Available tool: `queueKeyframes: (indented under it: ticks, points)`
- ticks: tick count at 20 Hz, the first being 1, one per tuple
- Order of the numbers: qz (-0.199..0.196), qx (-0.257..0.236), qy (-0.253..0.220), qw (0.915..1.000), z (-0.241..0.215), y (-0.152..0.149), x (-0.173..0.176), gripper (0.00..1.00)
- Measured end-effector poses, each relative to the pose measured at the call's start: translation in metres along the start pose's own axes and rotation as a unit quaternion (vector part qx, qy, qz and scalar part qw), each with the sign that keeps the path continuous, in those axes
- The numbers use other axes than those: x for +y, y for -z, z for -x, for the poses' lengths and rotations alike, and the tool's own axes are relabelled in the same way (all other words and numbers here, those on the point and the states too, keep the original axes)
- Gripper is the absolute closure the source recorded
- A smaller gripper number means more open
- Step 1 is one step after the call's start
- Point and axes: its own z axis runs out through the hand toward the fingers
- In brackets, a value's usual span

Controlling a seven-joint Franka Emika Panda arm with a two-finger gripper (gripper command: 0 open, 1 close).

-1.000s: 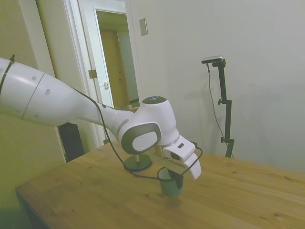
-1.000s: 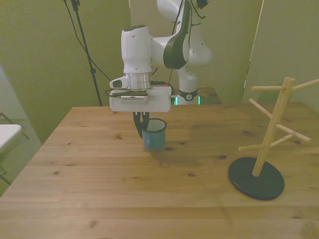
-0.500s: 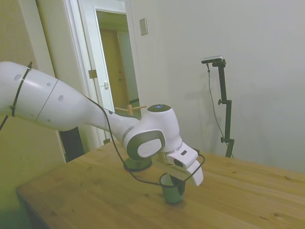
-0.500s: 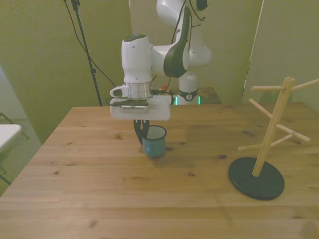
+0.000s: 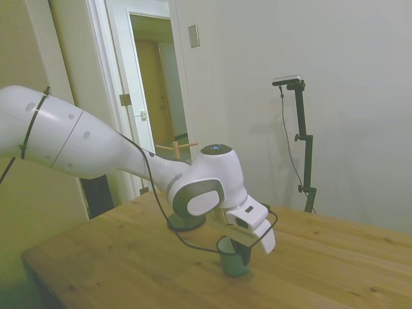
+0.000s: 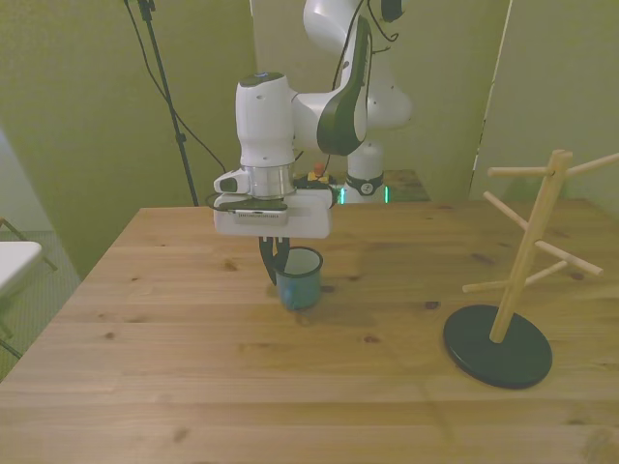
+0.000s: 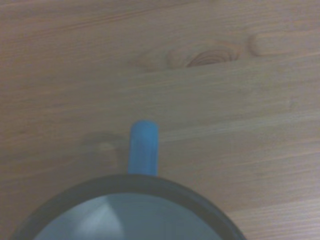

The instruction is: Unload the mug

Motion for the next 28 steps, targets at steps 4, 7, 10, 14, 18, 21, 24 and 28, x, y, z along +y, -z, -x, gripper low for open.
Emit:
queueKeyframes:
  ticks: [4,7,10,14,18,21,24,28]
  points:
    - [-0.002,-0.002,-0.004,1.0000,0.000,-0.001,0.000,0.00]
    - [-0.002,-0.002,-0.005,1.0000,0.000,-0.001,0.001,0.00]
    - [-0.005,0.003,-0.006,1.0000,-0.003,0.005,0.002,0.00]
    - [-0.016,0.020,-0.007,0.9997,-0.011,0.034,0.002,0.00]
    - [-0.027,0.025,0.012,0.9993,-0.004,0.082,-0.009,0.00]
    - [-0.036,0.010,0.040,0.9985,0.017,0.112,-0.033,0.00]
    - [-0.037,-0.016,0.075,0.9964,0.049,0.127,-0.058,0.00]
    - [-0.031,-0.052,0.126,0.9902,0.090,0.137,-0.082,0.00]
